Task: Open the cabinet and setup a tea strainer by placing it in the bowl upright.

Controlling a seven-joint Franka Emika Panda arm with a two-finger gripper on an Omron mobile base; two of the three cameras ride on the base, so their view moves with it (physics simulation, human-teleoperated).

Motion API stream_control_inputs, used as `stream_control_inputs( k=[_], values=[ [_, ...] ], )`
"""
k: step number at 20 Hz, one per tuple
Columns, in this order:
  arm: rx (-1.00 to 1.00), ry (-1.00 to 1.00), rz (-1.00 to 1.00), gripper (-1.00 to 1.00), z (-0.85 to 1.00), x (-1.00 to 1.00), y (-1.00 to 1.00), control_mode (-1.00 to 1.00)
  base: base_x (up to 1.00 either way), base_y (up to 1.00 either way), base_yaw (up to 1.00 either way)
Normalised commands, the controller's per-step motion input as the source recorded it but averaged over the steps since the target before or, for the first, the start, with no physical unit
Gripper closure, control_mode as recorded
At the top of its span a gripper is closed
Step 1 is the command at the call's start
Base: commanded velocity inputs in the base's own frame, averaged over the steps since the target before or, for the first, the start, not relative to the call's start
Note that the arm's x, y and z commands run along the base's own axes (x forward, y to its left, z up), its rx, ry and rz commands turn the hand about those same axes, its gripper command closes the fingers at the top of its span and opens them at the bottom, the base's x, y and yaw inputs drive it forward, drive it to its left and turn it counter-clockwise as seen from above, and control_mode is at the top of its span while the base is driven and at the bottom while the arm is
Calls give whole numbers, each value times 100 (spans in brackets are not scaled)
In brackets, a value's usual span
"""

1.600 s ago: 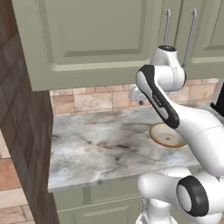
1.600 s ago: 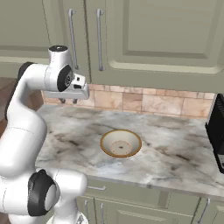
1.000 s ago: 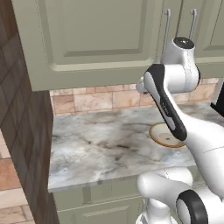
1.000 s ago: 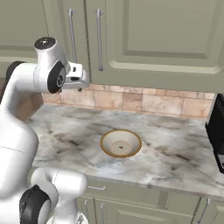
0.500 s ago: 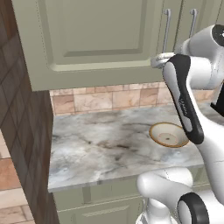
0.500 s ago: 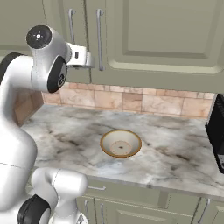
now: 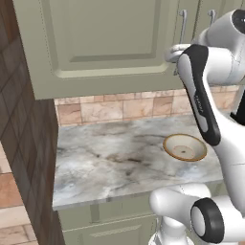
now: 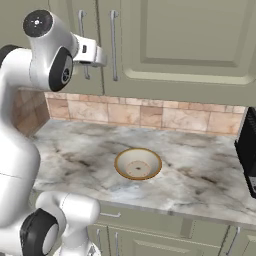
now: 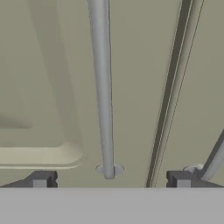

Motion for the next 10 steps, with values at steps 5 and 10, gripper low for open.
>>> stream_control_inputs(
  k=[5, 10],
  values=[
    [0, 1, -1, -100, -1, 32, 4, -100, 0, 0, 0],
    [-4, -1, -2, -100, -3, 57, 10, -100, 0, 0, 0]
  ],
)
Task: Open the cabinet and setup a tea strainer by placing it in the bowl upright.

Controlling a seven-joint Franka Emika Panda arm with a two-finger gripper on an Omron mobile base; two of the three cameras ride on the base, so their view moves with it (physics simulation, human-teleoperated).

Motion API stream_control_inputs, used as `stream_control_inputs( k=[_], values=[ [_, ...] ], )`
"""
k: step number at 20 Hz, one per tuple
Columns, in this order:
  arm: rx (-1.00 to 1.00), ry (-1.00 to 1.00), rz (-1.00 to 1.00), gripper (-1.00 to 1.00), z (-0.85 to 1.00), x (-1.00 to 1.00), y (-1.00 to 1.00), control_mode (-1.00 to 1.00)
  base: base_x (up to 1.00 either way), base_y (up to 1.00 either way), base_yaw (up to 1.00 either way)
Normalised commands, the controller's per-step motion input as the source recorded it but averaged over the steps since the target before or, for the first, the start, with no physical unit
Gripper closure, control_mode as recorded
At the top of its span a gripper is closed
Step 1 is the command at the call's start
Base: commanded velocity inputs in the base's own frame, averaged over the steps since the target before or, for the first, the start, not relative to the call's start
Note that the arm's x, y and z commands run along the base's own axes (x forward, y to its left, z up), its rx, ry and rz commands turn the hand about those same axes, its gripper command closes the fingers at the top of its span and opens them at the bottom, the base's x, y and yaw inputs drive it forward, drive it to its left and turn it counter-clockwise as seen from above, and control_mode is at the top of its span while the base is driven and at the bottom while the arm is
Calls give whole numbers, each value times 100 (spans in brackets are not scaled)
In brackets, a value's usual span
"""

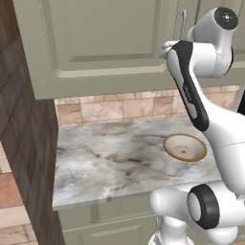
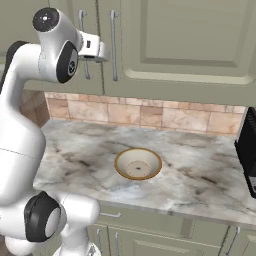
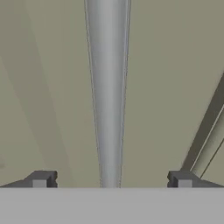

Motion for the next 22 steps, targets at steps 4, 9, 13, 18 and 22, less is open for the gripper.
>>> stream_control_inputs(
  k=[4, 9, 13, 18, 22],
  values=[
    [-5, -2, -4, -100, -2, 54, 7, -100, 0, 0, 0],
    [-5, -8, -2, -100, -17, 37, 0, -100, 0, 0, 0],
    [0, -18, 0, -100, -26, 24, 0, -100, 0, 0, 0],
    [1, -13, 0, 100, -23, 18, 0, -100, 0, 0, 0],
    [1, -3, 0, 100, -11, 32, 0, -100, 0, 0, 0]
  ],
)
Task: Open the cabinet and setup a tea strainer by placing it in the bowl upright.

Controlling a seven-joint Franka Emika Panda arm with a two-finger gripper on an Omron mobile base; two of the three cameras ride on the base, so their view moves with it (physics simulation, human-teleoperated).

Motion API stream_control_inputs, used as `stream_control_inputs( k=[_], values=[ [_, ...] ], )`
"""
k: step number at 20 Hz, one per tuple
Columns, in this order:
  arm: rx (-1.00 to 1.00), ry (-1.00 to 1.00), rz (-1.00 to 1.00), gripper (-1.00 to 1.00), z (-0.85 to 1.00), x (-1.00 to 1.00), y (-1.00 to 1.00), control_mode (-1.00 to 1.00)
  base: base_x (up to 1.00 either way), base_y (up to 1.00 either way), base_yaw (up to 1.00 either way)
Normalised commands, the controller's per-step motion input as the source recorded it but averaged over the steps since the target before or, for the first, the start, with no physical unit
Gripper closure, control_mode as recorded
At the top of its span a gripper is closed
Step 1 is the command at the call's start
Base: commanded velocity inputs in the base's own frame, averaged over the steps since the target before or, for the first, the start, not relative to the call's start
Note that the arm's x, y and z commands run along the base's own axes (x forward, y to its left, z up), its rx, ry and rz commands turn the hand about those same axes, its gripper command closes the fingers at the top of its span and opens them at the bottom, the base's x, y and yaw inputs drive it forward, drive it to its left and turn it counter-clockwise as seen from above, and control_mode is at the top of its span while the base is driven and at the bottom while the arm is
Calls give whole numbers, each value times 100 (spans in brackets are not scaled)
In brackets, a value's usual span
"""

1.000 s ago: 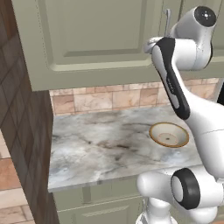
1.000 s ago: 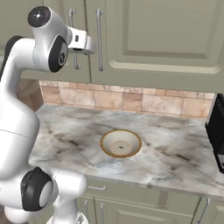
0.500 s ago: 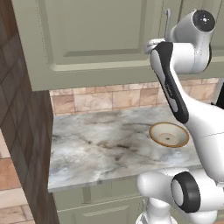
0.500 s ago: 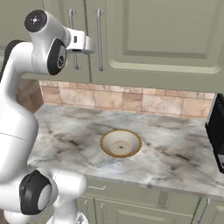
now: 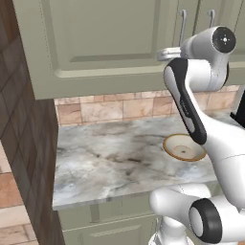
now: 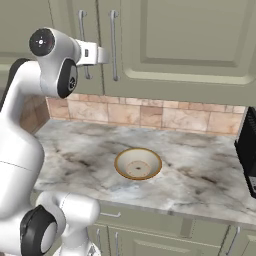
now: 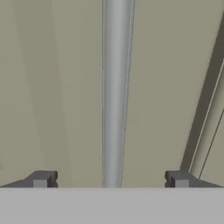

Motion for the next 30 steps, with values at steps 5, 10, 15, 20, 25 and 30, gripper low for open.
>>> stream_control_inputs(
  k=[5, 10, 15, 20, 25, 30],
  values=[
    [0, 1, 0, 100, 0, 34, 0, -100, 0, 0, 0],
    [0, 3, 0, 100, 0, 5, 0, -100, 0, 0, 0],
    [0, 0, 0, 100, 0, 0, 0, -100, 0, 0, 0],
    [0, -1, -2, 100, 0, -1, 0, -100, 0, 0, 0],
    [0, -4, -7, 100, 2, -28, 0, -100, 0, 0, 0],
    [-3, 0, -9, 100, 24, -62, 7, -100, 0, 0, 0]
  ],
)
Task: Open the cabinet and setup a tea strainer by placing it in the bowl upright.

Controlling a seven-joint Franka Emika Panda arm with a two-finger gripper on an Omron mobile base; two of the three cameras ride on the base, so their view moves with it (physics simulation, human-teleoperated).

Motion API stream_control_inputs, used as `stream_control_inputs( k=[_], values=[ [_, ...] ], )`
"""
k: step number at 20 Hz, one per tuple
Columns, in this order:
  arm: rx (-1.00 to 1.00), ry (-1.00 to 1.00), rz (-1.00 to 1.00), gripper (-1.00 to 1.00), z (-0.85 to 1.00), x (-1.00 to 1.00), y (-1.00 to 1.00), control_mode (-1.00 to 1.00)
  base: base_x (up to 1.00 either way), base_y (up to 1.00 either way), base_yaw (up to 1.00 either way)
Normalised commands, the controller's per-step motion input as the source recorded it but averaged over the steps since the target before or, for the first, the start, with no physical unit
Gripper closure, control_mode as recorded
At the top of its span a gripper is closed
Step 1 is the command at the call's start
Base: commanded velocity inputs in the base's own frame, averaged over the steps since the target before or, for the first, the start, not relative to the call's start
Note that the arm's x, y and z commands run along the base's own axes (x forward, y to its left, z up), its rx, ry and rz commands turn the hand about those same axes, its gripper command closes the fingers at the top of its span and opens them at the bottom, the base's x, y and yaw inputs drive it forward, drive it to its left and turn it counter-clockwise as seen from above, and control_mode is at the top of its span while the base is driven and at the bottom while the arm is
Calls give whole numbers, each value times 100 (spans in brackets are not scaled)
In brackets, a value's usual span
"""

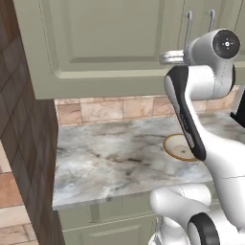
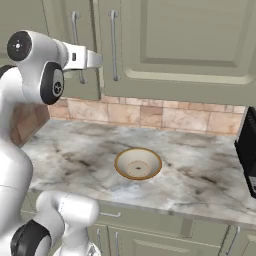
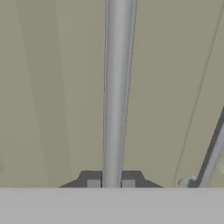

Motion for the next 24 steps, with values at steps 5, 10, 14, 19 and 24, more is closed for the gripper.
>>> stream_control_inputs(
  k=[5, 10, 14, 19, 24],
  values=[
    [-3, 0, -15, 100, 42, -92, 14, -100, 0, 0, 0],
    [0, 0, -16, 100, 40, -100, 21, -100, 0, 0, 0],
    [0, 0, -14, 100, 22, -100, 12, -100, 0, 0, 0],
    [0, 0, -12, 100, 6, -100, 14, -100, 0, 0, 0],
    [-5, 1, -5, 100, 0, -100, 28, -100, 0, 0, 0]
  ],
)
